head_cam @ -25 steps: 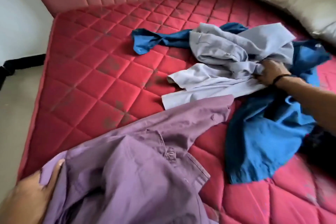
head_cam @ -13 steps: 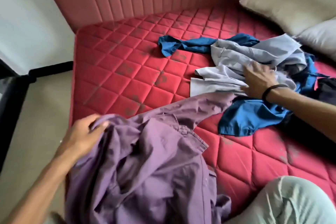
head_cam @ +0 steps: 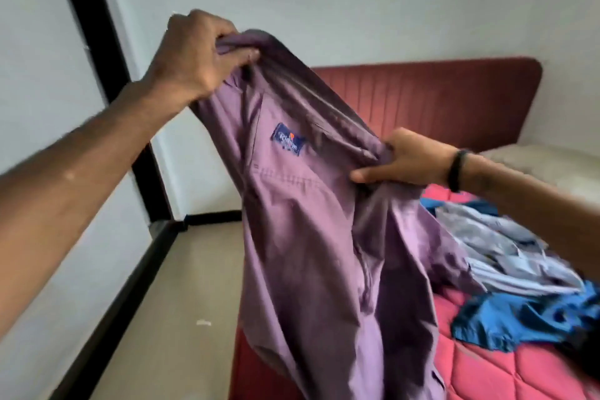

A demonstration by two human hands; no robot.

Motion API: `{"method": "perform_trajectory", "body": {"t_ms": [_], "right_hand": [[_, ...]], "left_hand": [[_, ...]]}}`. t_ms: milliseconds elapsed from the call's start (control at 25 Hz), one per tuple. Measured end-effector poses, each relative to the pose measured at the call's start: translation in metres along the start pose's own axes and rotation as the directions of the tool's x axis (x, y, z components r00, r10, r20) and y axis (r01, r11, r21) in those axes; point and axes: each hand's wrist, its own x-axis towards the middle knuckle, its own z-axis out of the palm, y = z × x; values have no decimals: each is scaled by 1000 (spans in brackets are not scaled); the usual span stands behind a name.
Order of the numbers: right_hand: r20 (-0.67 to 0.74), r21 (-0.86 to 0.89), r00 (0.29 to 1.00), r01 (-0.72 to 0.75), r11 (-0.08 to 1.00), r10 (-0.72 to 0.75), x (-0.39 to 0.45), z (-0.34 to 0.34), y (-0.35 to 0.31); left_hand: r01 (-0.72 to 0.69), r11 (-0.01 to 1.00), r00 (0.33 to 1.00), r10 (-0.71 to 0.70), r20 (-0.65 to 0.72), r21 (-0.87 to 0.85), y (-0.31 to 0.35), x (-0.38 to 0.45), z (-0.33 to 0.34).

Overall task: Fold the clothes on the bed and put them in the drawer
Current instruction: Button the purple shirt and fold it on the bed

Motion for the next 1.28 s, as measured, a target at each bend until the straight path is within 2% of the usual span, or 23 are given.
{"method": "perform_trajectory", "body": {"t_ms": [40, 80, 160, 200, 240, 320, 440, 560, 680, 760, 840, 920, 1000, 1040, 1080, 1120, 1160, 1200, 1240, 1280], "right_hand": [[-59, 64, 997, 43, 997, -39, -13, -25, 0], [-142, 202, 986, 112, 973, -84, -25, -53, -4], [-255, 554, 961, 235, 798, -106, -47, -111, -10], [-270, 606, 958, 245, 757, -94, -53, -134, -10], [-300, 582, 949, 263, 769, -98, -60, -157, -13], [-336, 397, 929, 288, 871, -154, -69, -196, -29], [-461, 158, 865, 301, 940, -200, -82, -247, -59], [-575, -16, 800, 196, 980, -170, -80, -285, -83], [-676, -110, 727, 66, 992, -123, -71, -304, -98], [-750, -90, 652, 65, 994, -111, -71, -311, -108], [-785, 98, 619, 162, 982, -24, -75, -314, -113], [-812, 273, 578, 247, 930, 85, -85, -315, -116], [-818, 317, 558, 228, 921, 143, -93, -317, -113], [-808, 313, 571, 205, 927, 146, -96, -315, -112], [-809, 294, 572, 194, 936, 136, -100, -313, -111], [-820, 279, 558, 201, 939, 124, -101, -309, -109], [-831, 263, 545, 204, 943, 114, -103, -306, -107], [-824, 258, 556, 201, 945, 107, -105, -301, -104], [-791, 269, 604, 201, 942, 97, -108, -294, -103], [-749, 305, 655, 205, 930, 101, -112, -290, -103]], "left_hand": [[48, 997, 999, -47, 16, -68, -4, 3, -19], [106, 981, 993, -96, 64, -164, -6, 4, -38], [187, 957, 966, -139, 216, -221, -5, 2, -64], [176, 966, 952, -118, 282, -192, -6, -1, -71], [144, 976, 946, -89, 311, -160, -4, -1, -81], [102, 986, 950, -57, 307, -132, 5, 2, -103], [95, 975, 968, -43, 249, -201, 23, 21, -141], [45, 978, 987, -12, 162, -201, 52, 40, -177], [88, 967, 996, -79, 46, -241, 59, 53, -198], [107, 921, 982, -158, -108, -373, 58, 60, -199], [75, 814, 953, -228, -198, -576, 66, 66, -198], [50, 718, 936, -276, -218, -694, 79, 71, -199], [35, 682, 931, -288, -224, -731, 86, 74, -204], [23, 716, 933, -267, -243, -698, 89, 74, -205], [-1, 813, 938, -202, -283, -582, 91, 72, -206], [-47, 930, 941, -82, -329, -366, 91, 70, -204], [-105, 989, 933, 61, -354, -106, 92, 66, -201], [-164, 980, 905, 193, -378, 108, 95, 63, -197], [-200, 950, 873, 284, -396, 241, 98, 61, -194], [-211, 932, 860, 321, -398, 296, 98, 60, -193]]}}
